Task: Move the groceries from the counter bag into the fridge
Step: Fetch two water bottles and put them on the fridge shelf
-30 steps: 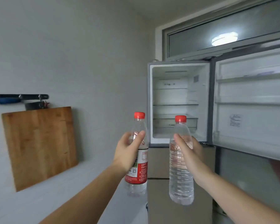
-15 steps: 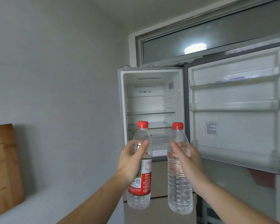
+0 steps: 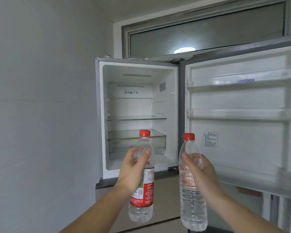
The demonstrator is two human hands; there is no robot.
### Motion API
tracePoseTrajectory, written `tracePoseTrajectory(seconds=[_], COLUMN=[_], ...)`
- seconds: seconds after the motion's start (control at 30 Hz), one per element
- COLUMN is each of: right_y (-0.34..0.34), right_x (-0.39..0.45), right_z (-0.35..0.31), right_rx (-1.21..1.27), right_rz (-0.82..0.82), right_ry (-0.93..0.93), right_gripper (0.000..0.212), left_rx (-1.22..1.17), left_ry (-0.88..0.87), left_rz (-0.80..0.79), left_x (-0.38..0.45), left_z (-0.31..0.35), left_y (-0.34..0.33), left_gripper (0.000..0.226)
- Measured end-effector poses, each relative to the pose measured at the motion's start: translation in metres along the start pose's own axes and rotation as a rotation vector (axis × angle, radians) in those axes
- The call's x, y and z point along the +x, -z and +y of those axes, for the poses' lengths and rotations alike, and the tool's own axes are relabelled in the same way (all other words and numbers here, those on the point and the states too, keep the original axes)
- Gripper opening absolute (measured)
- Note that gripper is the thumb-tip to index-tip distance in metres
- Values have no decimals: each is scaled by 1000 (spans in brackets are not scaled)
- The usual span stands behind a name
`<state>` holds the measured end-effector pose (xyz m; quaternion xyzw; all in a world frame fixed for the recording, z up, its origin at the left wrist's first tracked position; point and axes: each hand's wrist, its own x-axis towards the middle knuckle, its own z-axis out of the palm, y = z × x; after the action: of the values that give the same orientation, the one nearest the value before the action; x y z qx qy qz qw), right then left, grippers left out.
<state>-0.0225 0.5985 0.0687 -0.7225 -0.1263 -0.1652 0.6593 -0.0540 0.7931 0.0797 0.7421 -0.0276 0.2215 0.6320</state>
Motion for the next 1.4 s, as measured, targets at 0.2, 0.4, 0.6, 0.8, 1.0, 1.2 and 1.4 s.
tracePoseTrajectory(seconds=[0.2,0.4,0.6,0.8,1.0,1.2,1.4], right_y=[-65,-117,-152,-170,-195,-222,-258], right_x=[80,152,228,326,416,492,550], right_z=[34,53,74,74,50,12,9], right_rx=[-65,-70,-57,54,211,152,105], right_rz=[20,32,-2,-19,-85,-125,-30], right_ry=[39,41,67,85,60,197,290], right_gripper=[63,38,39,43,40,48,60], left_rx=[-47,-28,9,-19,-97,104,229], left_ry=[3,-5,-31,-2,57,-75,-247], left_rz=[4,-4,78,191,228,340,356], left_x=[104,192,269,344,406,472,540], left_z=[-43,-71,-89,-74,-49,-22,-24], left_y=[29,44,55,60,50,58,67], left_gripper=[31,31,40,41,56,60,83])
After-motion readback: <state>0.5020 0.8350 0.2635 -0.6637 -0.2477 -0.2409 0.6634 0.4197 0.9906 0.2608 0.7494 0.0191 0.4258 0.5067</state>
